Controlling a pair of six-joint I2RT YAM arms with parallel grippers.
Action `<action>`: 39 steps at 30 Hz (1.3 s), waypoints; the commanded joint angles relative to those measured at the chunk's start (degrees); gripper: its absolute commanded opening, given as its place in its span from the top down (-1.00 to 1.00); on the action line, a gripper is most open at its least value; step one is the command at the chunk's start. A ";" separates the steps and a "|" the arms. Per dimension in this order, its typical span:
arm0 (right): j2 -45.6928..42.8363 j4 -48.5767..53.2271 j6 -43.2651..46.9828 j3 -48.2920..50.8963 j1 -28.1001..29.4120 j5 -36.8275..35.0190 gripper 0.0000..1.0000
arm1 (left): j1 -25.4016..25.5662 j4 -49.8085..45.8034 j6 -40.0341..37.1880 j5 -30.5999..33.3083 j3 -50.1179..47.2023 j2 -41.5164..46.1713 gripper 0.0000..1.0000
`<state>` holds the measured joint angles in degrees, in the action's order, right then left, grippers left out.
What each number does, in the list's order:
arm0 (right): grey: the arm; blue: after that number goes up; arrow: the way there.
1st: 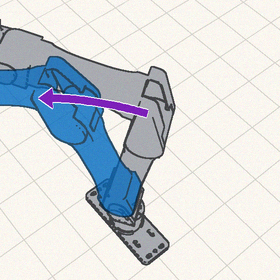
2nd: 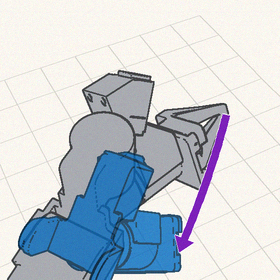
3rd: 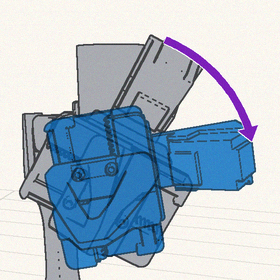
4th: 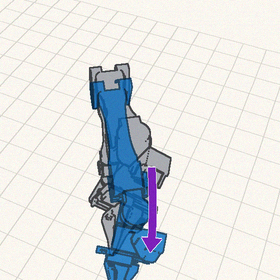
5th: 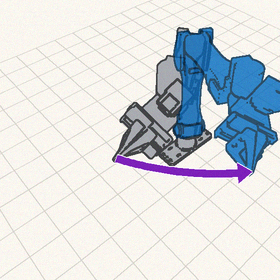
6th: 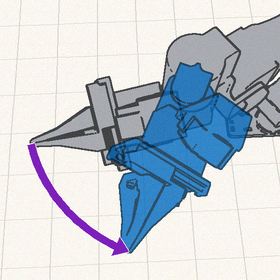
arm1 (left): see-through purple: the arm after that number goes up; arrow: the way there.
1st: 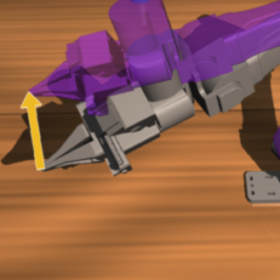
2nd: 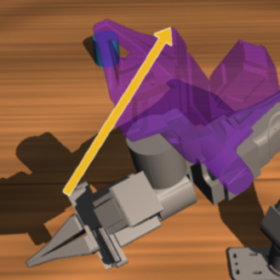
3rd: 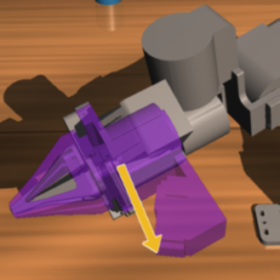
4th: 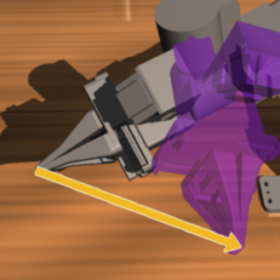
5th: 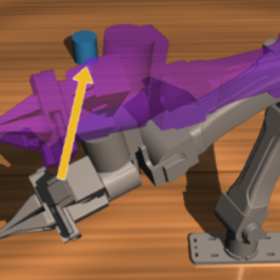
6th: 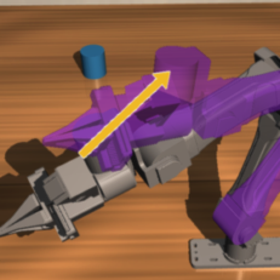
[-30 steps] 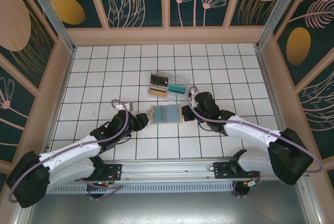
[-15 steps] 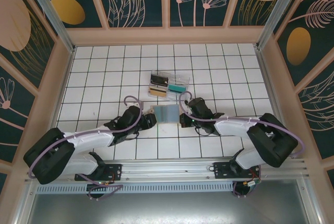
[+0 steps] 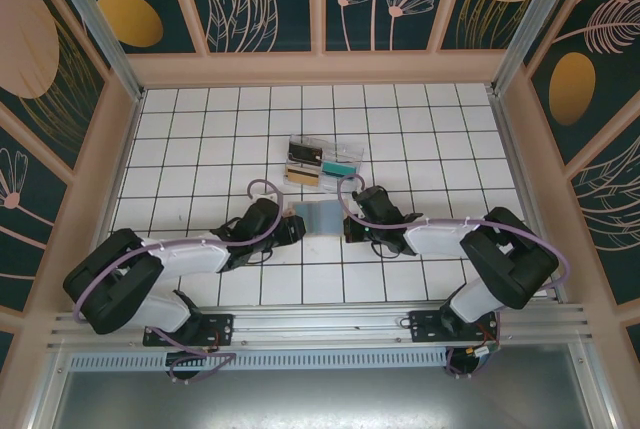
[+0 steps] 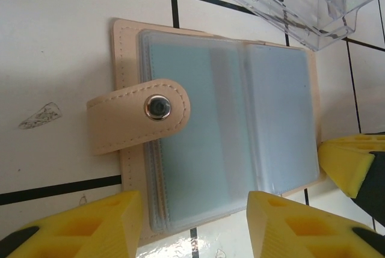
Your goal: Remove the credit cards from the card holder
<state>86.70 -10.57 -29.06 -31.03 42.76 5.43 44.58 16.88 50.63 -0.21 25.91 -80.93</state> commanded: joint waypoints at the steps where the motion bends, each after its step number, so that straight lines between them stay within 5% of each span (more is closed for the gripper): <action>1: 1.03 -0.09 0.05 -0.97 0.35 -1.47 1.00 | 0.16 1.63 -1.32 -0.85 1.76 -1.18 0.02; 25: 2.06 -1.38 -0.67 -0.57 0.39 -0.42 1.00 | 0.16 5.51 -1.15 -5.15 3.52 -6.66 0.08; 39: 2.03 -1.41 -1.00 -0.58 0.39 -0.33 1.00 | 0.16 -1.26 -2.39 0.96 4.37 -1.53 -0.02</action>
<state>87.46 -12.05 -29.12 -31.09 42.76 5.04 44.58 16.84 49.54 -0.10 29.02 -82.85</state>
